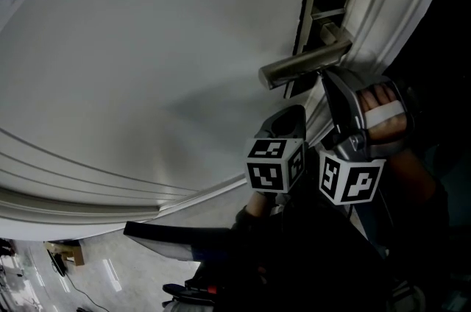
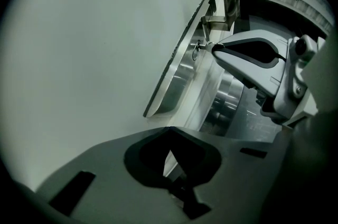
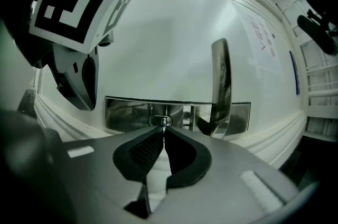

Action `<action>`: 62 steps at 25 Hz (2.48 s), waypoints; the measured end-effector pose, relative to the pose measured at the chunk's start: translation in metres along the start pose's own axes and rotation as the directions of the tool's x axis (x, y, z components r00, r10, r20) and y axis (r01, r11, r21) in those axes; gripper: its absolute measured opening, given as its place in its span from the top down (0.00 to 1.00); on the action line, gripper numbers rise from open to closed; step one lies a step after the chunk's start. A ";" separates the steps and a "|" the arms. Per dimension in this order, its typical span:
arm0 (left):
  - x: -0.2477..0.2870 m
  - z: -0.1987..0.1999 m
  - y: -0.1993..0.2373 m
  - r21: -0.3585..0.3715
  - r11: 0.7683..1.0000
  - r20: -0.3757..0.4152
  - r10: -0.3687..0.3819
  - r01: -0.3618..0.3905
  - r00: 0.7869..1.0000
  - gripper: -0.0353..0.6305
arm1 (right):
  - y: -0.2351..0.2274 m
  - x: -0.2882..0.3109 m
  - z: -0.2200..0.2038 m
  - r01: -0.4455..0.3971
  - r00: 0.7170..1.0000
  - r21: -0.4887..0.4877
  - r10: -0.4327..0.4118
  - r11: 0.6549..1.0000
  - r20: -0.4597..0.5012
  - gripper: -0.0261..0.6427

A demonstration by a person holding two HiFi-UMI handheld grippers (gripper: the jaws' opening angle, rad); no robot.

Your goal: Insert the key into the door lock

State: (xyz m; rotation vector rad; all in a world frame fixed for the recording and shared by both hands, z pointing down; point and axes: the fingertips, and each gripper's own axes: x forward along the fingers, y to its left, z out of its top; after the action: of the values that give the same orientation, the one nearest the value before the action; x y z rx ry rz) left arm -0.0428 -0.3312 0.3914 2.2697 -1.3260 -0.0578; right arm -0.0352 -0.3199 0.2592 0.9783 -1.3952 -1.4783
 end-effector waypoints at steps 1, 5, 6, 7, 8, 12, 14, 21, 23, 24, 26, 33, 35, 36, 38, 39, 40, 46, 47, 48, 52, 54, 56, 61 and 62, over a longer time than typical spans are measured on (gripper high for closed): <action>0.000 0.000 0.000 0.001 1.000 0.000 0.000 0.000 1.000 0.95 | 0.000 0.000 0.000 0.000 1.000 0.001 0.000 1.000 0.000 0.94; 0.000 0.001 0.001 -0.001 1.000 0.004 0.002 -0.002 1.000 0.95 | 0.000 0.000 0.000 -0.004 1.000 0.004 0.004 1.000 0.002 0.94; 0.000 0.001 0.001 -0.001 1.000 0.003 0.002 -0.002 1.000 0.95 | 0.000 0.000 0.000 -0.005 1.000 0.005 0.005 1.000 0.002 0.94; 0.000 0.001 0.001 0.000 1.000 0.002 0.003 -0.003 1.000 0.95 | 0.000 0.000 0.000 -0.005 1.000 0.006 0.005 1.000 0.003 0.94; 0.000 0.001 0.001 0.000 1.000 0.001 0.004 -0.004 1.000 0.95 | 0.000 0.000 0.000 -0.004 1.000 0.006 0.004 1.000 0.004 0.94; 0.001 0.001 0.002 -0.003 1.000 0.003 0.005 -0.005 1.000 0.95 | -0.001 0.000 0.000 -0.003 1.000 0.006 0.003 1.000 0.004 0.94; 0.001 0.000 0.002 -0.006 1.000 0.004 0.005 -0.005 1.000 0.95 | 0.000 0.000 -0.001 -0.004 1.000 0.011 0.004 1.000 0.003 0.94; -0.001 0.001 0.003 -0.006 1.000 0.006 0.007 -0.007 1.000 0.95 | -0.001 0.001 0.001 -0.003 1.000 0.008 0.003 1.000 0.001 0.94; -0.002 0.001 0.004 -0.009 1.000 0.005 0.007 -0.007 1.000 0.95 | -0.001 0.001 0.002 -0.006 1.000 0.008 0.006 1.000 0.000 0.94; -0.002 0.001 0.004 -0.010 1.000 0.004 0.007 -0.007 1.000 0.95 | -0.001 0.001 0.001 -0.007 1.000 0.007 0.007 1.000 -0.001 0.94; -0.002 0.002 0.004 -0.010 1.000 0.005 0.007 -0.007 1.000 0.95 | -0.001 0.001 0.001 -0.007 1.000 0.006 0.007 1.000 -0.001 0.94; -0.003 0.004 0.005 -0.010 1.000 0.009 0.004 -0.004 1.000 0.95 | -0.002 0.001 0.002 -0.005 1.000 0.006 0.005 1.000 -0.006 0.94; -0.003 0.003 0.005 -0.011 1.000 0.008 0.001 -0.001 1.000 0.95 | -0.002 0.001 0.002 -0.006 1.000 0.005 0.006 1.000 -0.007 0.94; -0.002 0.003 0.004 -0.011 1.000 0.008 -0.001 0.001 1.000 0.95 | -0.001 0.001 0.002 -0.006 1.000 0.005 0.007 1.000 -0.007 0.94; -0.001 0.002 0.004 -0.011 1.000 0.004 -0.004 0.004 1.000 0.95 | -0.001 0.001 0.001 -0.006 1.000 0.005 0.007 1.000 -0.009 0.94; -0.001 0.001 0.004 -0.011 1.000 0.002 -0.005 0.005 1.000 0.95 | -0.001 0.001 0.001 -0.007 1.000 0.005 0.007 1.000 -0.009 0.94; -0.001 0.001 0.004 -0.011 1.000 0.000 -0.006 0.006 1.000 0.95 | -0.001 0.001 0.002 -0.007 1.000 0.005 0.007 1.000 -0.009 0.94; -0.001 0.002 0.005 -0.009 1.000 0.002 -0.005 0.005 1.000 0.95 | -0.002 0.001 0.001 -0.008 1.000 0.004 0.008 1.000 -0.012 0.94; -0.001 0.002 0.006 -0.009 1.000 0.003 -0.005 0.005 1.000 0.95 | -0.002 0.001 0.001 -0.008 1.000 0.004 0.008 1.000 -0.011 0.94; -0.002 0.002 0.006 -0.009 1.000 0.004 -0.004 0.005 1.000 0.95 | -0.002 0.000 0.002 -0.008 1.000 0.004 0.008 1.000 -0.011 0.94; -0.002 0.003 0.006 -0.007 1.000 0.003 -0.007 0.007 1.000 0.95 | -0.002 0.001 0.002 -0.006 1.000 0.006 0.006 1.000 -0.013 0.94; -0.002 0.003 0.006 -0.007 1.000 0.003 -0.009 0.009 1.000 0.95 | -0.002 0.001 0.002 -0.007 1.000 0.007 0.007 1.000 -0.016 0.94; -0.002 0.004 0.006 -0.007 1.000 0.002 -0.012 0.012 1.000 0.95 | -0.002 0.000 0.002 -0.011 1.000 0.008 0.011 1.000 -0.018 0.94; -0.001 0.003 0.007 -0.004 1.000 0.000 -0.015 0.015 1.000 0.95 | -0.001 0.001 0.002 -0.008 1.000 0.010 0.008 1.000 -0.020 0.94; -0.001 0.003 0.008 -0.003 1.000 0.000 -0.015 0.015 1.000 0.95 | -0.001 0.001 0.002 -0.007 1.000 0.011 0.007 1.000 -0.019 0.94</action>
State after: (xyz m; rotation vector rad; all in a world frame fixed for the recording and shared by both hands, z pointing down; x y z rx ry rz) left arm -0.0504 -0.3347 0.3916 2.2770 -1.3078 -0.0645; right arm -0.0380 -0.3202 0.2582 0.9904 -1.3931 -1.4546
